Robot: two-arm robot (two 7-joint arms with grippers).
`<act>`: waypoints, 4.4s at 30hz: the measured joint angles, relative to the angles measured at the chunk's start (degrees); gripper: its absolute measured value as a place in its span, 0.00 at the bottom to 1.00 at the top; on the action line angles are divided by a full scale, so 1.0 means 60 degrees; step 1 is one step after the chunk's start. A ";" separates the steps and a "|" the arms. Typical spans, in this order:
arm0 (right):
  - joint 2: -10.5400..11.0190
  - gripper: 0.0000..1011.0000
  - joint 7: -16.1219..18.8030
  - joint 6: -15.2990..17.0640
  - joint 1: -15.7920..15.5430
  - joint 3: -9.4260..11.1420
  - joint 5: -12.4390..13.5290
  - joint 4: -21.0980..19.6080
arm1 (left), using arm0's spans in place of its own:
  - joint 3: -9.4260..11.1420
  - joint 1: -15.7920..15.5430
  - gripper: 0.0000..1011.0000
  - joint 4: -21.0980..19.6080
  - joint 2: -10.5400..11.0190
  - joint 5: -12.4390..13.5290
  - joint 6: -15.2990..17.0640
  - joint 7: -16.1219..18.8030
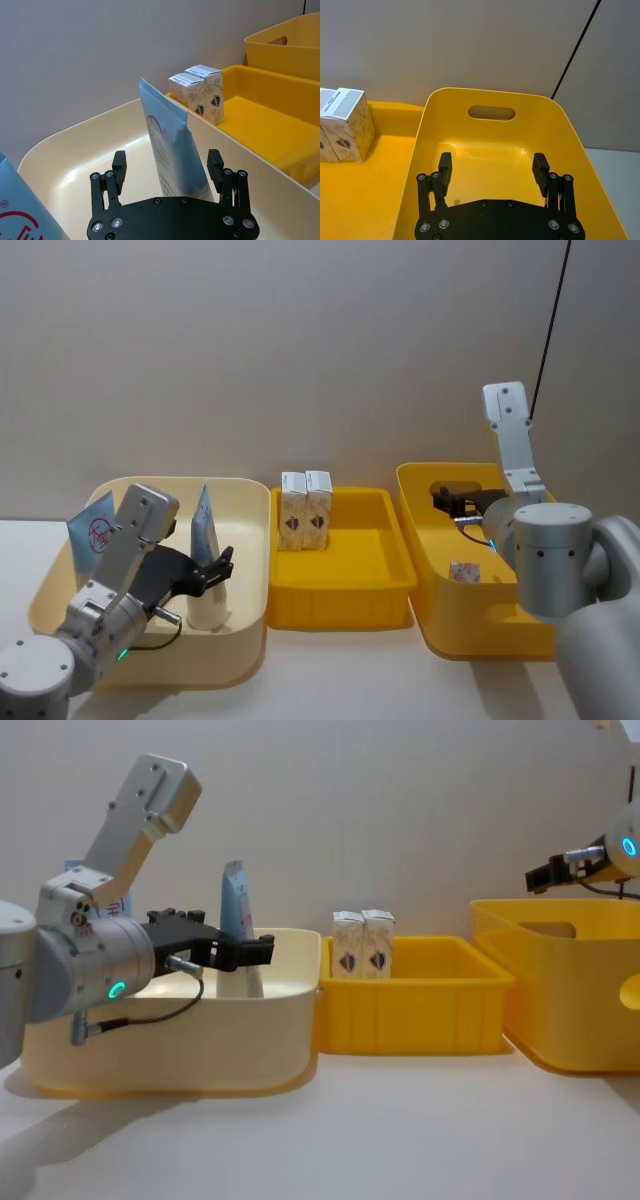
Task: Bimanual collaborative sorting of washing and personal care products
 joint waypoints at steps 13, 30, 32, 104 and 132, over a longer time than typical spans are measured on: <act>0.0000 0.99 0.0000 0.0000 0.0000 0.0000 0.0000 0.0000 | -0.0014 -0.0082 0.85 0.0144 -0.0051 0.0030 -0.0107 -0.0073; 0.0000 0.99 0.0000 0.0000 0.0000 0.0000 0.0000 0.0000 | -0.0016 -0.0111 0.36 0.0203 -0.0069 0.0043 -0.0147 -0.0099; 0.0000 0.99 0.0000 0.0000 0.0000 0.0000 0.0000 0.0000 | -0.0015 -0.0113 0.34 0.0205 -0.0072 0.0043 -0.0149 -0.0102; 0.0000 0.99 0.0000 0.0000 0.0000 0.0000 0.0000 0.0000 | -0.0015 -0.0122 0.27 0.0220 -0.0076 0.0042 -0.0158 -0.0103; 0.0000 0.99 0.0000 0.0000 0.0000 0.0000 0.0000 0.0000 | -0.0007 -0.0958 0.27 0.0804 -0.0252 0.0066 -0.1095 -0.0805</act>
